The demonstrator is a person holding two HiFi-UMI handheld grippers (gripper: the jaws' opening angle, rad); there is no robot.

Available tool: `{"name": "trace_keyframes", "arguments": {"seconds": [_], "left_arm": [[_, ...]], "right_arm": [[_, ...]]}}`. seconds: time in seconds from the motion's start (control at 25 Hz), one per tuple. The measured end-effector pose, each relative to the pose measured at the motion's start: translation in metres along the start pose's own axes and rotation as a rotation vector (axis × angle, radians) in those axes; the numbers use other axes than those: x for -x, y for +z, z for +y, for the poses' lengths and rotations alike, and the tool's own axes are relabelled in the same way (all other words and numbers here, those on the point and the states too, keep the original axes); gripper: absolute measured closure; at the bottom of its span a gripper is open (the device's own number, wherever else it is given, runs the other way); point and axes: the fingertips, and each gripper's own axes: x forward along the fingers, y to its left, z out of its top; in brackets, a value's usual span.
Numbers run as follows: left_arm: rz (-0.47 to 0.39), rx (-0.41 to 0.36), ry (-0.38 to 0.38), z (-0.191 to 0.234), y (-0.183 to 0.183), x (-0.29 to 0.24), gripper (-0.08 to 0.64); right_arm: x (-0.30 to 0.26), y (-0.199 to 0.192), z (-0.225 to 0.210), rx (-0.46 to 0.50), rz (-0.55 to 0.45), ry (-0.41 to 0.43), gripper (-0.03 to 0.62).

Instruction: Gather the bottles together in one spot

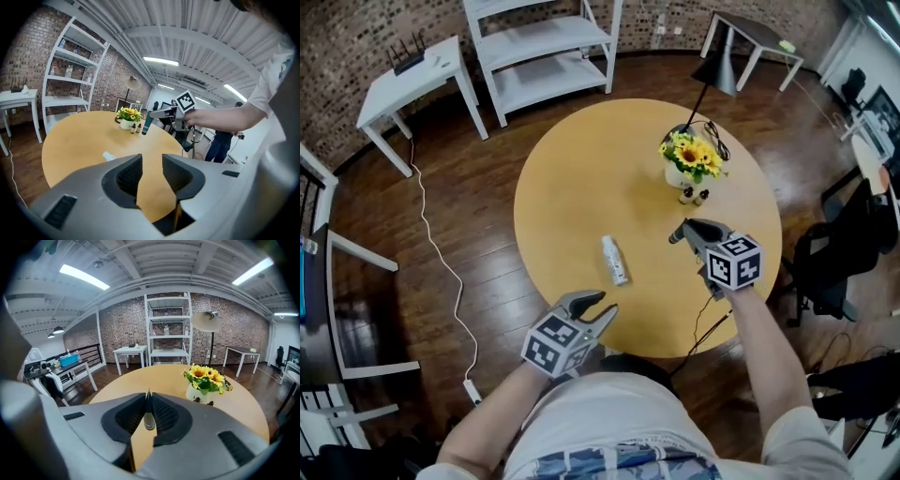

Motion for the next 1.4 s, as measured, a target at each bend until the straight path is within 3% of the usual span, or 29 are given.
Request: {"name": "trace_keyframes", "arguments": {"seconds": [0.28,0.6,1.08,1.28,1.4], "left_arm": [[0.024,0.102,0.057,0.015,0.01,-0.037,0.437],[0.05,0.196,0.124,0.024,0.007,-0.06,0.437],[0.078,0.262,0.145,0.028,-0.005,-0.075,0.437],[0.083,0.265,0.136,0.028,-0.007,-0.078,0.437],[0.093,0.261,0.131,0.028,-0.01,-0.075,0.437]], "right_arm": [[-0.077,0.005,-0.09,0.001,0.0,-0.037,0.552],[-0.146,-0.01,-0.151,0.019,0.018,-0.07,0.552],[-0.174,-0.027,-0.169,0.034,0.026,-0.088,0.551],[-0.175,-0.028,-0.169,0.059,0.027,-0.102,0.526],[-0.173,-0.024,-0.168,0.065,0.012,-0.108,0.468]]}}
